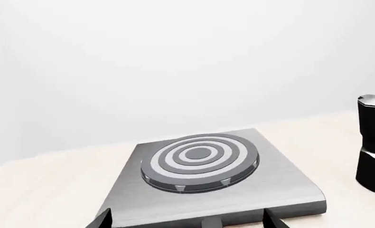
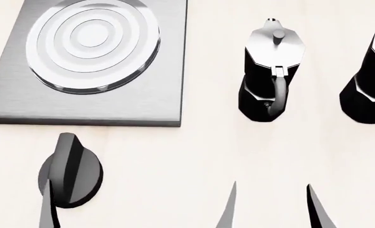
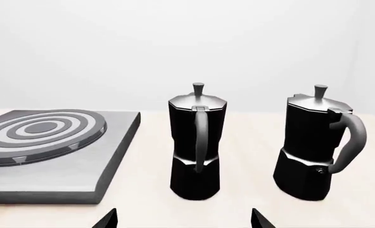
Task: Turn off the stove.
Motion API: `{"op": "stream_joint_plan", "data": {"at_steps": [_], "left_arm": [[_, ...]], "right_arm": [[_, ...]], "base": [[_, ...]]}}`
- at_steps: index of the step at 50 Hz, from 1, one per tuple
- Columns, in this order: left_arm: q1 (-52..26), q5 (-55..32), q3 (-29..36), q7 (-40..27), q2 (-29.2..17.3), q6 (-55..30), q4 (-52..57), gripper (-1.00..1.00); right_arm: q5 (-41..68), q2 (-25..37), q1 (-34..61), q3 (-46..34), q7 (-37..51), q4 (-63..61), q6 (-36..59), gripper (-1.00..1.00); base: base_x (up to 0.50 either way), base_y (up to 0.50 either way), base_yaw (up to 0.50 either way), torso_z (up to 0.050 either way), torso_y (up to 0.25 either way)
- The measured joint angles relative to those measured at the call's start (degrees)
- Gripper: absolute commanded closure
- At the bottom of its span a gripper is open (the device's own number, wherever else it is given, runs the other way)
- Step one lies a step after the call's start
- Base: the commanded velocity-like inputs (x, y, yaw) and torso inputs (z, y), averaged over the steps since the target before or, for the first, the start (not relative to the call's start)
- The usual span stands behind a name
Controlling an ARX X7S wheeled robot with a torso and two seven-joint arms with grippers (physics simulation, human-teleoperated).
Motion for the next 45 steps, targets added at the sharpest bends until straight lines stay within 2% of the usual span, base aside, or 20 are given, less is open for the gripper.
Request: {"op": "stream_joint_plan", "data": {"at_steps": [16, 45], "left_arm": [[-4.50, 1.11, 3.39, 1.08, 1.73, -1.29, 0.81, -1.00], [-11.75, 2.30, 5.17, -0.19, 4.60, 3.40, -13.56, -1.00]], "right_arm": [[0.25, 0.28, 0.13, -0.21, 0.10, 0.26, -0.12, -1.00], [0.69, 0.87, 0.12, -0.53, 0.33, 0.38, -0.38, -1.00]], "base": [[0.00, 0.00, 0.00, 0.000, 0.000], [0.00, 0.00, 0.00, 0.000, 0.000]]}}
